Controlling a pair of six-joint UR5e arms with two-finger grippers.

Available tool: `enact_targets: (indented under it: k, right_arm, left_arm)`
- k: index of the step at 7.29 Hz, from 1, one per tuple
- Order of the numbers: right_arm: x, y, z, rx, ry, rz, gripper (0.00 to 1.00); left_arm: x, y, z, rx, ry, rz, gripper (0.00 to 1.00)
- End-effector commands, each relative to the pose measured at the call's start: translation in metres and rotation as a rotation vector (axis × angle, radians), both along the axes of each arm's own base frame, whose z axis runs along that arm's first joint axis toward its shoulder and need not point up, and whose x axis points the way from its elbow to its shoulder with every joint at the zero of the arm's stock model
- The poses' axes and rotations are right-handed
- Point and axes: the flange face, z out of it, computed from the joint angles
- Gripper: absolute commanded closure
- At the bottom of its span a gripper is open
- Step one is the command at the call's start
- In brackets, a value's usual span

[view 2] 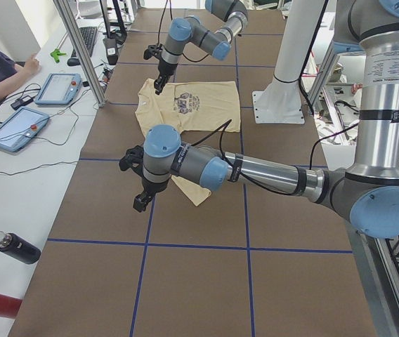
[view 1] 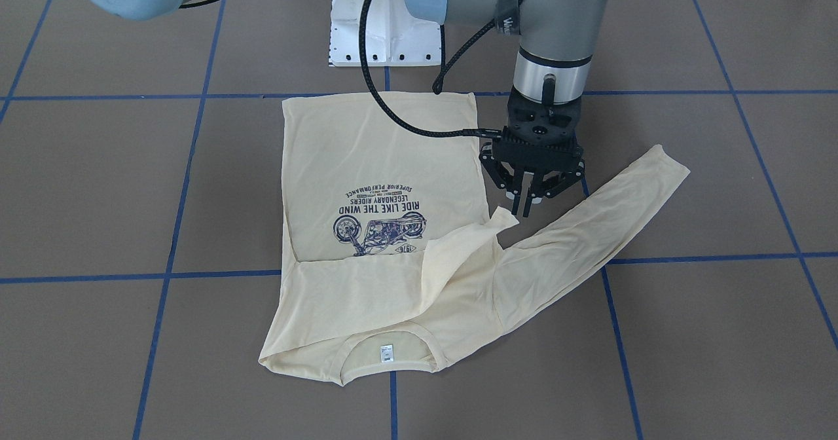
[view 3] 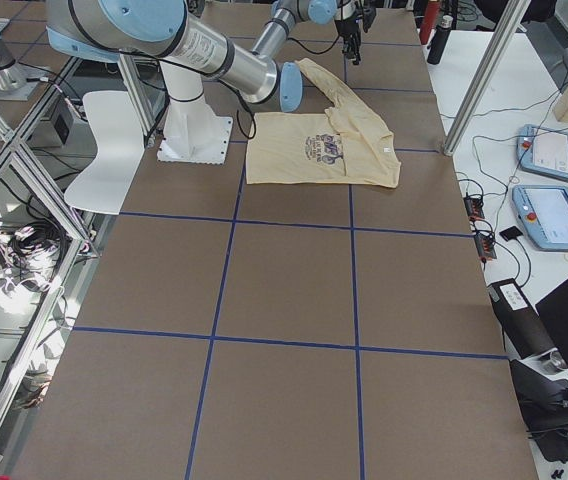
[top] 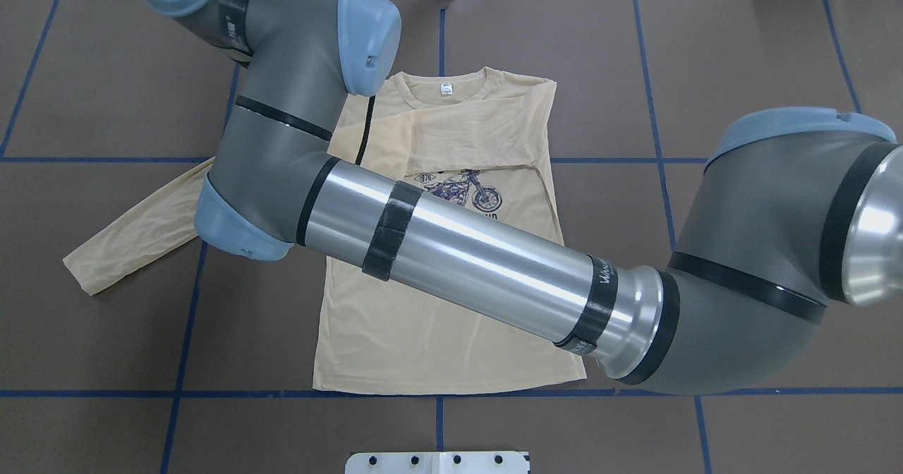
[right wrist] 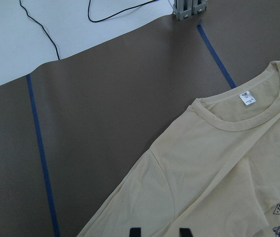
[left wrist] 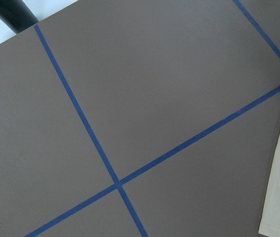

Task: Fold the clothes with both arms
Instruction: 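Carry the sleeve with the right gripper across the shirt body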

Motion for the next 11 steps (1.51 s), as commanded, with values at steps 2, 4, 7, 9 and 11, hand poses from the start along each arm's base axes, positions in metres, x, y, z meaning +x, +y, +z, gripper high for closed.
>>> enact_targets:
  k: [2, 4, 7, 9, 11]
  right_arm:
    - [0.01, -0.008, -0.014, -0.017, -0.037, -0.006, 0.01]
    - [0.046, -0.024, 0.029, -0.068, -0.045, -0.1, 0.01]
    - [0.147, 0.009, 0.122, -0.005, 0.035, -0.238, 0.01]
    - [0.24, 0.031, 0.238, 0.093, 0.092, -0.336, 0.0]
    - [0.323, 0.044, 0.33, 0.15, 0.148, -0.455, 0.0]
  left_arm:
    - [0.0, 0.0, 0.0, -0.007, 0.005, -0.004, 0.0]
    - [0.003, -0.001, -0.014, 0.087, 0.006, 0.0, 0.0]
    - [0.071, -0.002, -0.013, 0.104, 0.012, 0.13, 0.0]
    - [0.106, 0.019, -0.005, 0.083, 0.048, 0.12, 0.0]
    - [0.15, 0.069, 0.017, 0.09, 0.096, 0.028, 0.0]
